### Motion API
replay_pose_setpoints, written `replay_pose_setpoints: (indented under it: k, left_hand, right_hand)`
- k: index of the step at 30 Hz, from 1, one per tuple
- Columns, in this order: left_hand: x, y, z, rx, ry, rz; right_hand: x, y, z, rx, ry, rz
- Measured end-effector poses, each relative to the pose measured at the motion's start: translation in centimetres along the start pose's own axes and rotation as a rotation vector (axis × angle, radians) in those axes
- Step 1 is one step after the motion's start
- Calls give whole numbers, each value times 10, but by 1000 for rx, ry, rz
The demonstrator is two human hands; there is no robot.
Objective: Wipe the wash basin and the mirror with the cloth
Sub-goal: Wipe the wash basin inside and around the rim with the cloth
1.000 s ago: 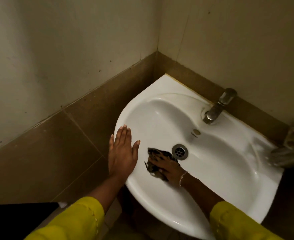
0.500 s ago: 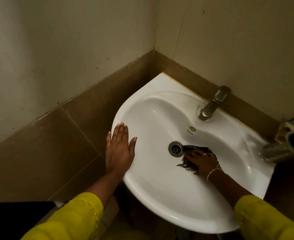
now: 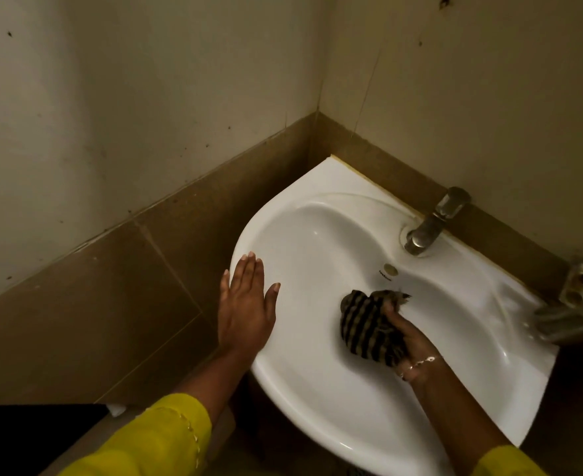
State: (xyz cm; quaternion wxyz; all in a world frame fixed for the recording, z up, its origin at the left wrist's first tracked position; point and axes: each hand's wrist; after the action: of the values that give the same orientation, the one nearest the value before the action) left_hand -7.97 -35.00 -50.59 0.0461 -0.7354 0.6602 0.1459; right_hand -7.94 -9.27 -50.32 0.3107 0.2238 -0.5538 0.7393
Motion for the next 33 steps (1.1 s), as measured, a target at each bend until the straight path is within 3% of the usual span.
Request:
replay_pose_setpoints:
  k: [1, 3, 5, 8, 10, 12, 13, 15, 17, 19, 22, 26, 33]
  left_hand:
    - [0, 0, 0, -2, 5, 3]
    - [0, 1, 1, -10, 14, 5]
    - [1, 1, 1, -12, 13, 3]
    - [1, 1, 1, 3, 22, 7]
    - [1, 1, 1, 6, 24, 10]
    - [1, 1, 1, -3, 9, 7]
    - [0, 1, 2, -9, 2, 6]
    - [1, 2, 2, -22, 5, 4]
    - [2, 2, 2, -28, 4, 3]
    - [2, 1, 2, -19, -3, 3]
    - [1, 0, 0, -13, 13, 6]
    - [2, 1, 1, -22, 29, 18]
    - [3, 0, 3, -27, 43, 20]
  right_hand:
    - [2, -1, 17, -36, -182, -93]
    - [18, 14, 32, -107, -96, -215]
    - [35, 29, 48, -152, -410, -573]
    - [54, 59, 65, -122, -1314, -1097]
    - [60, 84, 62, -126, -1924, -1314]
    - [59, 96, 50, -85, -2431, -1054]
    - [56, 100, 40, -121, -2554, -836]
    - [55, 97, 29, -211, -2671, -722]
    - [54, 96, 19, -54, -2755, -520]
    - [52, 86, 16, -57, -2808, -547]
    - [46, 89, -7, 89, -2587, -731]
    - [48, 71, -18, 25, -2596, -674]
    - [37, 60, -46, 57, -2481, -639]
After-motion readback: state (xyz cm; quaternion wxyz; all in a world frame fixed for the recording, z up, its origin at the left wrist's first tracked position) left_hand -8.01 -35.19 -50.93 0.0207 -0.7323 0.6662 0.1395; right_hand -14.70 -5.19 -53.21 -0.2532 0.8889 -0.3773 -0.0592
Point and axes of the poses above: each hand's wrist, its own y-axis towards the middle knuckle, its own z-axis out of the palm, x = y × z, and after that the axes turned 5 degrees about y, right-handed
